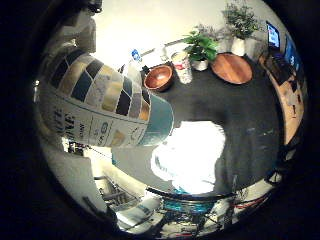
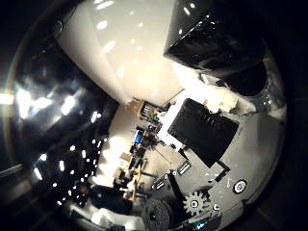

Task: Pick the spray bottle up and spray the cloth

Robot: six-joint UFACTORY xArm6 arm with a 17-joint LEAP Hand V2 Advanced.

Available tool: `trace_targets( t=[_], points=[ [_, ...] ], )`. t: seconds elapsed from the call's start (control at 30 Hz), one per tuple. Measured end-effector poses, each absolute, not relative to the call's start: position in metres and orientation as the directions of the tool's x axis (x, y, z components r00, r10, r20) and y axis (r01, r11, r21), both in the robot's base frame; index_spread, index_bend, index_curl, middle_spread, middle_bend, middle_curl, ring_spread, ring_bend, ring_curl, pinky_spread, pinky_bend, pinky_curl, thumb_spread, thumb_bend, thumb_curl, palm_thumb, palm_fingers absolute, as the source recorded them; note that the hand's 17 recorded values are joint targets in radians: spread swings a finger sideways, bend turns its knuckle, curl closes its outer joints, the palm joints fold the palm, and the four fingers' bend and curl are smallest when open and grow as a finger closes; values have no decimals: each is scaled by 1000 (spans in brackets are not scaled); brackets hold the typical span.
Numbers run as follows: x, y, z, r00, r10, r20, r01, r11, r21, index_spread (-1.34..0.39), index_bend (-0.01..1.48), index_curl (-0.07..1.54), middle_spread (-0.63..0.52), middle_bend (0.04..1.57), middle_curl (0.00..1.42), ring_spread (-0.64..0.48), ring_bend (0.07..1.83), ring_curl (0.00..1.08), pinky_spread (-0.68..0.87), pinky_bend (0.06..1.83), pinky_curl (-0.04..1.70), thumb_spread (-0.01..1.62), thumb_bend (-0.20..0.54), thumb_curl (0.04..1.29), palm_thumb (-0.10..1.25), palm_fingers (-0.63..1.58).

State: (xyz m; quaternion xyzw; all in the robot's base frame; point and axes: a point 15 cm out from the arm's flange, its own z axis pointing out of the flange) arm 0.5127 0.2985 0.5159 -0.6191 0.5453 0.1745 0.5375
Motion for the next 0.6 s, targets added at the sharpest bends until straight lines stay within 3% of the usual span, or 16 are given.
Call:
trace_targets(
  t=[0.2, 0.6],
  points=[
    [516, 351, 490, 407, -333, -851, -867, 153, -474, -295, 1121, 662, -196, 1297, 759, -205, 1430, 615, -320, 1313, 628, 903, -14, 926, 928, 1204],
    [450, 458, 437, 409, -101, -907, -912, -53, -406, -294, 1125, 660, -195, 1303, 754, -205, 1434, 613, -304, 1319, 635, 910, -14, 919, 929, 1201]
  ],
)
